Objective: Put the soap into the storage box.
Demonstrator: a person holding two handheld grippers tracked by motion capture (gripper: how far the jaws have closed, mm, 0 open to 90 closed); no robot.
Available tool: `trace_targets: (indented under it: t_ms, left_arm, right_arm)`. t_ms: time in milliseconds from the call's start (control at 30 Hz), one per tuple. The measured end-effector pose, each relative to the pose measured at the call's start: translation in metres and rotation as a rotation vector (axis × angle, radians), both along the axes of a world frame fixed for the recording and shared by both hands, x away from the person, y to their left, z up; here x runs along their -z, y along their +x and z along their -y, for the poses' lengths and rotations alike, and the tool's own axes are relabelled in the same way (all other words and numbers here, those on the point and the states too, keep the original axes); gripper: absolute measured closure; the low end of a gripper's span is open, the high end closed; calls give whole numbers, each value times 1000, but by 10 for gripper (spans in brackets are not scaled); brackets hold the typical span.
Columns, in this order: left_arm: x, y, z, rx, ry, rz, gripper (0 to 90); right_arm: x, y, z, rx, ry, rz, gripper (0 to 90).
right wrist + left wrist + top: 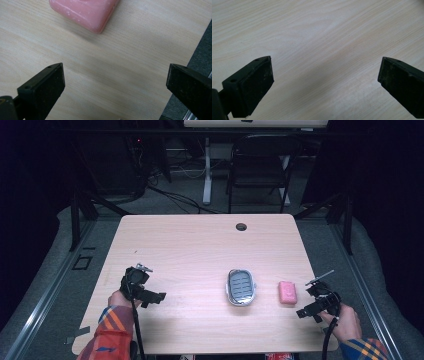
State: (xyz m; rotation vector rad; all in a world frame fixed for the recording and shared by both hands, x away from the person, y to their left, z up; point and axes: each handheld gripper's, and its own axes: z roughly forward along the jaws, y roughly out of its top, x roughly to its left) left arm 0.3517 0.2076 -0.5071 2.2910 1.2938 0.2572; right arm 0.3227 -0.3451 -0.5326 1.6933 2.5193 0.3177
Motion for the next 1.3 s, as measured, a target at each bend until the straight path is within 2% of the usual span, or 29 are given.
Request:
trace_targets:
  t_ms: [267, 667, 833, 1033, 1133, 1300]
  left_arm:
    - [-1, -1, 1, 12, 9, 2, 0]
    - [0, 1, 5, 32, 8, -3, 0]
    - [0, 0, 6, 35, 12, -4, 0]
    - [1, 1, 7, 37, 15, -9, 0]
    - [1, 1, 8, 38, 18, -11, 0]
    - [1, 1, 8, 42, 19, -18, 0]
  right_arm:
    - [2, 1, -7, -30, -24, 6, 13]
    - [-5, 0, -16, -17, -24, 42, 0]
    - [-7, 2, -17, -12, 15, 33, 0]
    - [-12, 5, -18, -2, 74, 44, 0]
    - [-12, 8, -20, 5, 82, 55, 0]
    - [-11, 18, -27, -1, 95, 31, 0]
